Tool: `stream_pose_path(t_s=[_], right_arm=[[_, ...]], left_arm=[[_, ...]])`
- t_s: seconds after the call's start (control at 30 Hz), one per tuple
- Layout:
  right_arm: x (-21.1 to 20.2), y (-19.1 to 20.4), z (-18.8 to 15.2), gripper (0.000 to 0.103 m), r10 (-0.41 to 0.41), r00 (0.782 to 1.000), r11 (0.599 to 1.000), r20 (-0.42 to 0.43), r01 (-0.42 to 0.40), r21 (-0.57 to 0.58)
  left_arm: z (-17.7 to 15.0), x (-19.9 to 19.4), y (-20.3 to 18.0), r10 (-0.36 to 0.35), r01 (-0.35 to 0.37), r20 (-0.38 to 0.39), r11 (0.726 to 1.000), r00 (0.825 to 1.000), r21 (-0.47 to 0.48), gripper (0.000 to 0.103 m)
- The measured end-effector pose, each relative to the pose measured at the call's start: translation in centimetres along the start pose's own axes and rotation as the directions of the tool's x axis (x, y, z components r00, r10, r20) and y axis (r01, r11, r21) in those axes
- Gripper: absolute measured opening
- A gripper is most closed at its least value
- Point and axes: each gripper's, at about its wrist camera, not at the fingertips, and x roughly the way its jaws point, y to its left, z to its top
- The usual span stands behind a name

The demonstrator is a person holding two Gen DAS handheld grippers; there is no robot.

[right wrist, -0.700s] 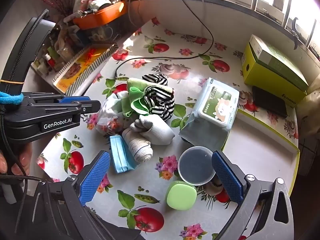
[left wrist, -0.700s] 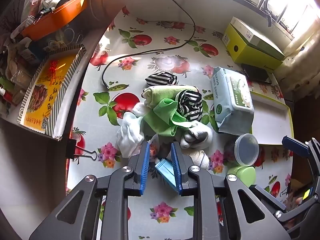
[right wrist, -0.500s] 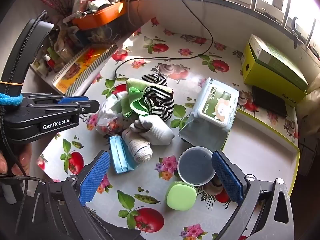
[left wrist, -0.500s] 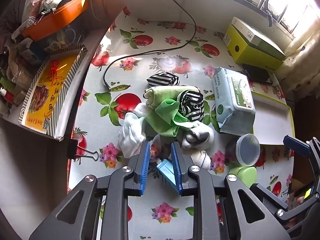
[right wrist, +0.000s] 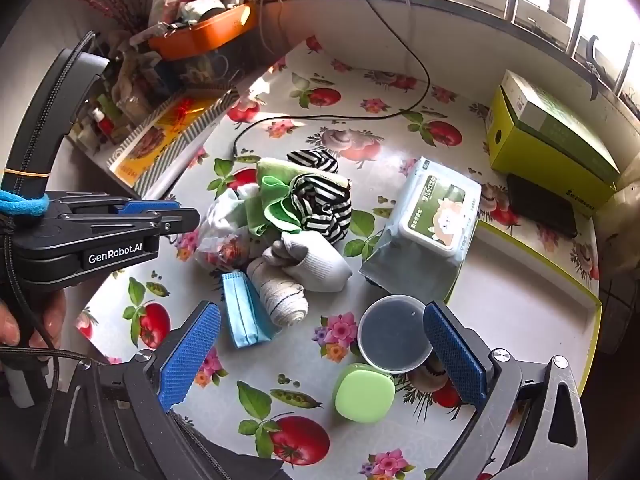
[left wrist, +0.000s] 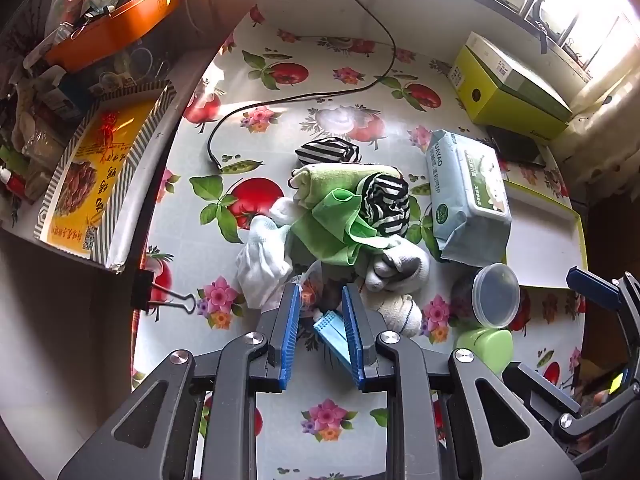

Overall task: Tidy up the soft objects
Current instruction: 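Move both grippers toward the white knit gloves in the soft-item pile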

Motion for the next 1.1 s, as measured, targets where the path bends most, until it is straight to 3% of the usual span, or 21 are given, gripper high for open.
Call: stream_pose_path(t_s=[0.57, 0.73, 1.1], right_arm=[[0.5, 0.6, -0.3, 0.102, 0.037, 0.999, 0.999, -0.015, -0.037, 0.009], [0.7, 0.6, -0.1, 0.095, 0.051, 0.998, 0.999, -0.027, -0.051, -0.003], [1.1, 0.6, -0.2, 0.094, 0.049, 0.998, 0.999, -0.041, -0.050, -0.004]], left_arm=[[-0.4, 0.4, 0.1, -0.010, 0.010, -0.012, 1.000, 1.000, -0.003, 0.023], [-0.5, 0.9, 0.5, -0.020, 0.019, -0.026, 1.000, 0.999, -0.018, 0.023], [-0.7, 1.1, 0.8, -0.015, 0.014, -0.025, 1.000, 1.000, -0.014, 0.023]])
